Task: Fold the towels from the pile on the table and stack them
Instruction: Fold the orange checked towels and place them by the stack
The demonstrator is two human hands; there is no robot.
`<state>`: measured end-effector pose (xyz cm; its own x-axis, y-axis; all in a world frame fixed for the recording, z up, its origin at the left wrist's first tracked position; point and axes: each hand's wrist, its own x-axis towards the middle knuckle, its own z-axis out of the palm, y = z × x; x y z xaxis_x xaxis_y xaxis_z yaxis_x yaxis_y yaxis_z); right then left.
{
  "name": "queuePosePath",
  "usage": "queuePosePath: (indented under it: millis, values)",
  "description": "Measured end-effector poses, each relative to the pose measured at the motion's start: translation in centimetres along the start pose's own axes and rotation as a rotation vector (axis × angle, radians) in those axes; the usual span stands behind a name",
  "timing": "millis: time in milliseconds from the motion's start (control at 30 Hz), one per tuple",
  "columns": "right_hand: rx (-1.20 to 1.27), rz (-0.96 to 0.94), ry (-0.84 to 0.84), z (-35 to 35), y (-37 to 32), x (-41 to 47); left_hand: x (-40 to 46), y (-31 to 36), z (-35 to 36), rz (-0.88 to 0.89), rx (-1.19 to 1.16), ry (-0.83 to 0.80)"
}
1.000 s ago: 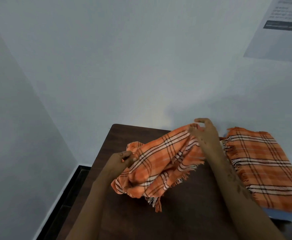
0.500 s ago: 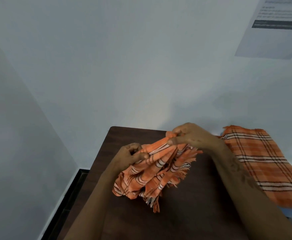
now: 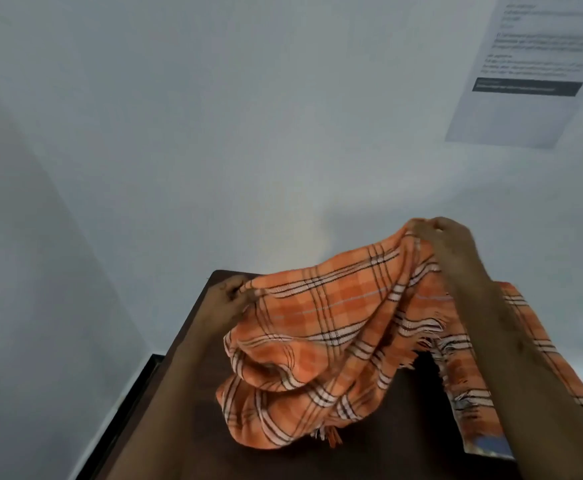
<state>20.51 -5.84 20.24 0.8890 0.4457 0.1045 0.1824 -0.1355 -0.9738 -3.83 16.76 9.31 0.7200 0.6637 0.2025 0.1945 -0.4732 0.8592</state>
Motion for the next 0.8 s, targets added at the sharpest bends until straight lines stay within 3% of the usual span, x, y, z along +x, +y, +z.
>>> queuePosePath:
  millis: [67,200,267,400,533,667,800]
  values:
    - [-0.266,-0.006,-0.131,1.3,-0.2,-0.1,-0.1,3.4,0.7,0.077,-0.11,0.061]
    - [-0.325,-0.111,-0.676,4.5,-1.9,-3.6,0.2,9.6,3.5,0.218,-0.109,-0.041]
    - [-0.376,-0.197,-0.814,5.4,-1.8,-4.1,0.4,11.4,4.3,0.247,-0.097,-0.119]
    - [-0.466,-0.276,-0.795,2.9,-2.9,-2.4,0.2,10.9,4.0,0.133,-0.314,-0.182]
    - [-0.387,-0.289,-0.864,0.3,-4.2,-1.4,-0.5,7.6,4.3,0.028,-0.237,-0.247]
    - [-0.077,-0.197,-0.866,-1.7,-5.0,0.0,-1.1,4.1,4.6,-0.111,-0.23,-0.091]
    - [0.135,-0.126,-0.724,-3.5,-5.0,1.3,-1.1,2.0,4.4,-0.179,-0.082,0.018]
